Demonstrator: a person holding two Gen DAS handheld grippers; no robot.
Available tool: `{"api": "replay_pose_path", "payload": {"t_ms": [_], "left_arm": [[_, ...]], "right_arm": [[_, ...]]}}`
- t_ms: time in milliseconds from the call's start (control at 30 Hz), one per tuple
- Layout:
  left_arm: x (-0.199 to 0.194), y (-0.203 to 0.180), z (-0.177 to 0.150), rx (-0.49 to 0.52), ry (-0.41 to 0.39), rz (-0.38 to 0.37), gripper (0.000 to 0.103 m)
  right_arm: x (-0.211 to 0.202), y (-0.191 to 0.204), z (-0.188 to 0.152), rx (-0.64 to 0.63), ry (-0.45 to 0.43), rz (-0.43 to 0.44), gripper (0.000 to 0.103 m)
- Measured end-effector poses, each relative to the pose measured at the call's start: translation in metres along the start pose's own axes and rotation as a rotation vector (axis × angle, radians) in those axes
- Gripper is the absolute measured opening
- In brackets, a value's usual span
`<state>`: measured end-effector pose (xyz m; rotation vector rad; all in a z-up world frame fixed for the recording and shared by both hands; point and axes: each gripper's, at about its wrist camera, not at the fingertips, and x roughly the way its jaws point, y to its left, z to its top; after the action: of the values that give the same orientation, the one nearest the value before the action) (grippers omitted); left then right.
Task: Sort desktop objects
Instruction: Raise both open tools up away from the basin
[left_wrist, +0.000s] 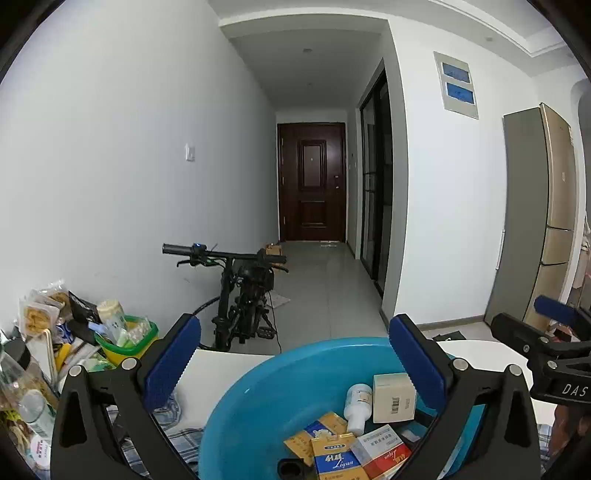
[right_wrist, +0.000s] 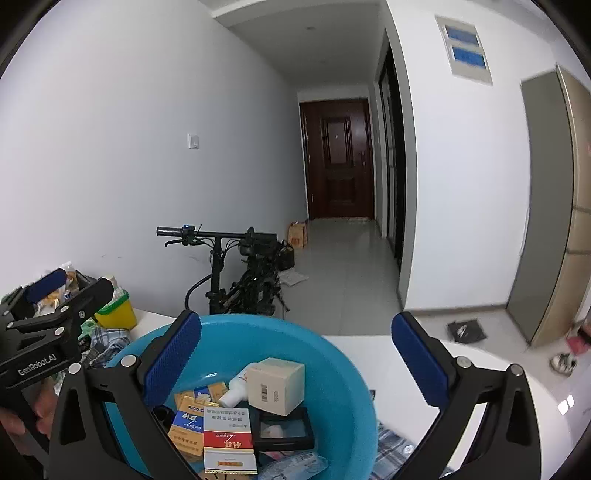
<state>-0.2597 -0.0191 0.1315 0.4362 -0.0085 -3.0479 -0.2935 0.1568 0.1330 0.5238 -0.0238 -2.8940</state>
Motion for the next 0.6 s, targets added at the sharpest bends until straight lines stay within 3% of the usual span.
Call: {"api": "replay_pose_path", "payload": {"t_ms": [133, 367, 600], "left_arm": [[-0.026, 0.005, 0.001, -0.009, -0.03, -0.019, 0.103], [-0.077, -0.001, 0.003, 0.076, -0.09, 0.01, 0.103], [-0.132, -0.003, 0.008, 0.038, -0.064, -0.043, 0.103]], "right_arm": [[-0.017, 0.005, 0.003, -0.028, -0.02, -0.009, 0.103], [-0.06, 0.017, 0.006, -0.066, -0.011, -0.01, 0.103], [-0.112, 0.028, 0.004, -0.078, -0.014, 0.014, 0.103]]}}
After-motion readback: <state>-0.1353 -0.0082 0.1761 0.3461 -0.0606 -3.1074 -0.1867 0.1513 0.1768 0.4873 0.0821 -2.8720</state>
